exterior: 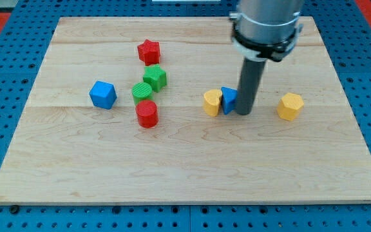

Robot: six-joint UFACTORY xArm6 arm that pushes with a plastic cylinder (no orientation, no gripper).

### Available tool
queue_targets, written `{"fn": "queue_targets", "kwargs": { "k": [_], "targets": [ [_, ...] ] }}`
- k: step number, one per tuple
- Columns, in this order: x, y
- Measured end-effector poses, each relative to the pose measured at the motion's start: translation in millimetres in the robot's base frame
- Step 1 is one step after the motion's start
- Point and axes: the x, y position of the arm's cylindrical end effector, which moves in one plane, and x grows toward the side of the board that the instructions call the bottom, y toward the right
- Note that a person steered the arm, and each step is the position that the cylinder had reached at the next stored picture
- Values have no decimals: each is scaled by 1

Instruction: Point at the blue cube

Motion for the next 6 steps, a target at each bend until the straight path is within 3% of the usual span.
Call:
{"fn": "queue_targets", "kwargs": {
  "k": [2,3,4,6],
  "targets": [
    [95,-45],
    [123,-134],
    [98,-223],
    [13,-251]
  ]
}}
